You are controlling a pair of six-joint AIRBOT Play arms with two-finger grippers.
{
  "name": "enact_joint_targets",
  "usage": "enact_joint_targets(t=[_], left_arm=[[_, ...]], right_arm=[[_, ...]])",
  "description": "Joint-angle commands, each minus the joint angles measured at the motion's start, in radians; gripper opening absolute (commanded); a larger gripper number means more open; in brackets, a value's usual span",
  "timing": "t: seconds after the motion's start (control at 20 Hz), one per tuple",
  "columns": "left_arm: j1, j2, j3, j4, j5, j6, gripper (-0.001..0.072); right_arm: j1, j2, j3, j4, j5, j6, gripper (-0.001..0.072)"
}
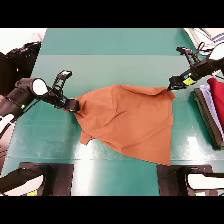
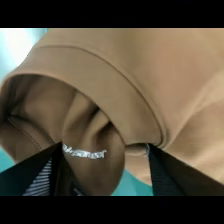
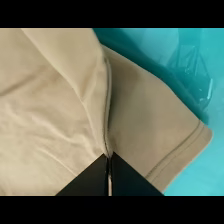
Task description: Fold the shirts.
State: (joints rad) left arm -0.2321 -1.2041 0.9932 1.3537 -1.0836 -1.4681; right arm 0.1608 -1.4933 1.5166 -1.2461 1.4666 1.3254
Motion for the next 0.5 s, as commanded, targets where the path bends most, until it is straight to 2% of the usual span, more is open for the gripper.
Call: enact_joint_targets(t=[0.0, 0.15, 0.3, 0.45], left_arm=[[0.000, -0.011, 0.062, 0.063, -0.106, 0.002, 0.0621], [0.004, -0.010, 0.279, 0.166, -0.181, 0.002, 0.0621], [0.071, -0.013, 0.435, 0.134, -0.110, -0.006, 0.0621], [0.179, -0.066, 0.431, 0.058, -0.116, -0.047, 0.0621]], right_arm=[[0.003, 0.007, -0.007, -0.005, 0.000, 0.002, 0.0012], [0.003, 0.031, -0.007, -0.006, -0.002, 0.002, 0.0012], [0.003, 0.059, -0.007, -0.006, -0.019, 0.002, 0.0012], [0.003, 0.070, -0.007, -0.006, -0.035, 0.002, 0.0012]])
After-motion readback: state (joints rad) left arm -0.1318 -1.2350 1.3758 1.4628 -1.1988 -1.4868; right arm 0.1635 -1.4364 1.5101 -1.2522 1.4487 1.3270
